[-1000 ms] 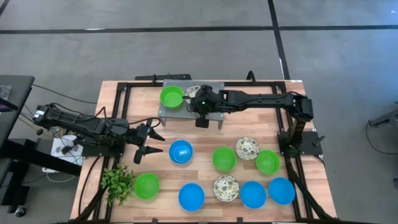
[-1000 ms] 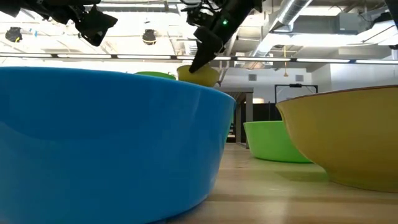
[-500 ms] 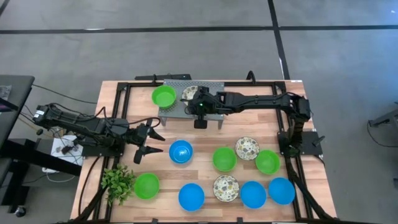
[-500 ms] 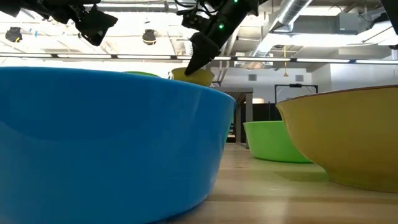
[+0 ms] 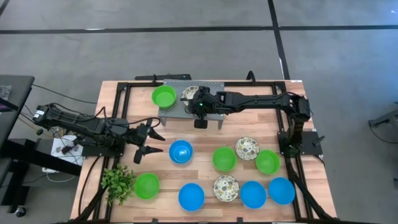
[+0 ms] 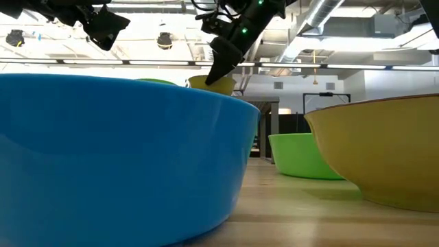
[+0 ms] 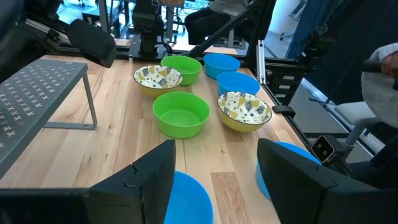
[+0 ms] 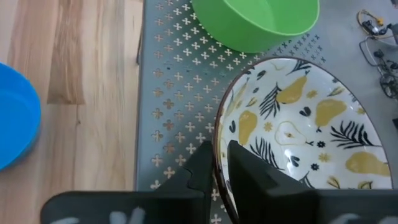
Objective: Pick & Place Mini bowls
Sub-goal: Put the white patterned bowl on the shelf, then adjust the green bowl on the shelf
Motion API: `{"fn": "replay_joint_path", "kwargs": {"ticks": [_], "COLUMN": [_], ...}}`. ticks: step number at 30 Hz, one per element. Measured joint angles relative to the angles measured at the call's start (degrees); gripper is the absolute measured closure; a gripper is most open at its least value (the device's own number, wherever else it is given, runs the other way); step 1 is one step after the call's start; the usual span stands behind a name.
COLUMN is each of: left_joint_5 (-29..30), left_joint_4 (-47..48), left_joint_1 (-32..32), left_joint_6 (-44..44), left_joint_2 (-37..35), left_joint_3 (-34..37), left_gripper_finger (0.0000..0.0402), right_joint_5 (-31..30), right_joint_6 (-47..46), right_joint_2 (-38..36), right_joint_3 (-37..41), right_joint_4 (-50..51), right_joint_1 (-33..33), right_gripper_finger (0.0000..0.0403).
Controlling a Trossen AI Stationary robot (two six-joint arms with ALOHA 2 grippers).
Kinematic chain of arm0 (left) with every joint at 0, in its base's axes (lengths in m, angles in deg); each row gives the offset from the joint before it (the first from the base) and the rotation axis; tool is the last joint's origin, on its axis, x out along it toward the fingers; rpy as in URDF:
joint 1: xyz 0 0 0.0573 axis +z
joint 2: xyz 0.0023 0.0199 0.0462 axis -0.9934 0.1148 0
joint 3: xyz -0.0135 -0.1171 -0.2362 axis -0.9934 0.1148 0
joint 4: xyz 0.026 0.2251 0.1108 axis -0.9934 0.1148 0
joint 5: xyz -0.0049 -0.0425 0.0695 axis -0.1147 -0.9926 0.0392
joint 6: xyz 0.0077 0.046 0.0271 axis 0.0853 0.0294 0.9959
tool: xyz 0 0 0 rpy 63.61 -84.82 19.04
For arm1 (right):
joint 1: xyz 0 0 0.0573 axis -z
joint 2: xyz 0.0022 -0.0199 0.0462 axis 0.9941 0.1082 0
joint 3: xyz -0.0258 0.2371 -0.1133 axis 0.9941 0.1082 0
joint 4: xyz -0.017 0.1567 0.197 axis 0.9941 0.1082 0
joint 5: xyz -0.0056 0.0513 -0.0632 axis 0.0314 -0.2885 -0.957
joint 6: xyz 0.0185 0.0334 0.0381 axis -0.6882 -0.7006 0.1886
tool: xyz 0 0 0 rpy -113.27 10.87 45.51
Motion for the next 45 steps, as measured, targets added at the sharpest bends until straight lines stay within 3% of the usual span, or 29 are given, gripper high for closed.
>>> {"fn": "replay_joint_path", "kwargs": {"ticks": [8,13,19,22,28,31,34,38,45], "left_joint_5": [1.5,11.8,23.5,31.6,58.3,66.5,67.4,66.7,56.6], "left_joint_4": [-0.1,-0.2,-0.2,-0.3,-0.4,-0.2,-0.1,0.0,3.6], "left_joint_1": [0.0,0.0,0.0,0.0,0.0,0.0,0.3,3.2,13.2], "left_joint_6": [0.0,0.0,2.5,3.1,2.6,3.0,3.1,2.9,-2.1], "left_joint_2": [0.0,0.0,-1.2,-3.2,-8.5,-9.7,-9.8,-9.6,-8.8], "left_joint_3": [0.0,0.0,0.0,0.0,0.0,0.0,0.0,0.0,0.0], "left_gripper_finger": [0.0176,0.0186,0.0226,0.0252,0.0315,0.0354,0.0391,0.0397,0.0397], "right_joint_5": [-2.3,-3.8,-5.3,-9.5,-14.3,-15.7,-16.7,-16.9,-18.1], "right_joint_6": [-0.1,0.0,0.0,0.4,0.5,0.4,0.5,0.4,0.4], "right_joint_2": [0.0,0.0,0.0,0.0,0.0,0.0,0.0,-0.1,-0.1], "right_joint_3": [0.0,0.0,-1.6,-3.3,-7.2,-8.9,-10.0,-10.2,-10.2], "right_joint_4": [-0.1,-0.2,-0.2,-0.1,-0.2,-0.2,-0.2,-0.2,-0.2], "right_joint_1": [-0.2,-0.9,-2.8,-3.9,-7.0,-8.7,-10.5,-12.6,-15.6], "right_gripper_finger": [0.0330,0.0307,0.0262,0.0237,0.0204,0.0199,0.0198,0.0204,0.0216]}}
